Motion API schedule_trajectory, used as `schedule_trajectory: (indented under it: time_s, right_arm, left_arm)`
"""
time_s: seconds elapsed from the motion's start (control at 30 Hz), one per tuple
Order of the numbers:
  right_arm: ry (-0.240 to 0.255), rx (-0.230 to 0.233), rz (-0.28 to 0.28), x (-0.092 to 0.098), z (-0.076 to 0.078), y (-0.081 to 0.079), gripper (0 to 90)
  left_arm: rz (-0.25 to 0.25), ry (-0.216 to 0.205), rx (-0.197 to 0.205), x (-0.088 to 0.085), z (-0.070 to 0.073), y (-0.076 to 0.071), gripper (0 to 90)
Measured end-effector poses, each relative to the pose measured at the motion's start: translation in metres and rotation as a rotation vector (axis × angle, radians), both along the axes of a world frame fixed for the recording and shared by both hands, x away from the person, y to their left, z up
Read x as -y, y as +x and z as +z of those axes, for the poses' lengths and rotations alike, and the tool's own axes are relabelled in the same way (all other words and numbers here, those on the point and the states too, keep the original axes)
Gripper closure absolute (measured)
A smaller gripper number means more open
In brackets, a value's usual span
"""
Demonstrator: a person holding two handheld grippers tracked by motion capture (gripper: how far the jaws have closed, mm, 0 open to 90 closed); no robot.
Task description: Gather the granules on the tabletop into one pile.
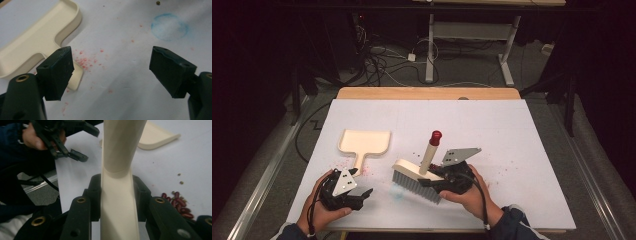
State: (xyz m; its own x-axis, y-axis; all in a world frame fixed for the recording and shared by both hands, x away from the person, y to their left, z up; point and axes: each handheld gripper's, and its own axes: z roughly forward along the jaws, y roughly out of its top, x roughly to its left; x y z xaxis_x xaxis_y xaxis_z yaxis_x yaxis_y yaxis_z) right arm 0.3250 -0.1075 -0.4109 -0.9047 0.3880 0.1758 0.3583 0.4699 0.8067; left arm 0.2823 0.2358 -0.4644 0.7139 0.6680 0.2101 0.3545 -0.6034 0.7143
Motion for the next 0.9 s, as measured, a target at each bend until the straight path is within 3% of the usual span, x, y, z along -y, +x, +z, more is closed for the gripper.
schedule_trajectory:
  time_s: [0.13, 0.2, 0.33, 0.4, 0.5, 0.6, 0.7, 0.9]
  right_arm:
    - [-0.034, -0.067, -0.055, -0.012, -0.018, 0.009, 67.5]
    - [-0.044, -0.067, -0.093, -0.011, -0.023, 0.014, 67.5]
    - [-0.058, -0.087, -0.160, 0.002, -0.026, 0.026, 67.4]
    - [-0.048, -0.124, -0.180, 0.010, -0.026, 0.030, 67.4]
    - [-0.054, -0.124, -0.205, 0.023, -0.023, 0.033, 67.4]
    - [-0.059, -0.113, -0.228, 0.037, -0.016, 0.034, 67.5]
    - [-0.033, -0.090, -0.227, 0.052, -0.003, 0.031, 67.5]
    - [-0.041, 0.020, -0.297, 0.082, 0.023, 0.028, 67.5]
  left_arm:
    - [0.005, -0.019, 0.000, -0.003, 0.001, 0.000, 18.8]
    - [-0.002, -0.012, 0.006, -0.002, 0.000, 0.000, 18.8]
    - [-0.009, -0.006, -0.001, -0.001, -0.002, 0.000, 18.8]
    - [-0.011, -0.007, -0.014, 0.000, -0.002, -0.001, 18.8]
    - [-0.019, -0.003, -0.006, 0.001, -0.002, -0.001, 18.8]
    - [-0.021, 0.000, -0.006, 0.002, -0.003, 0.000, 18.8]
    - [-0.022, -0.001, -0.004, 0.003, -0.002, 0.000, 18.8]
    - [-0.021, -0.001, 0.003, 0.002, 0.000, 0.000, 18.8]
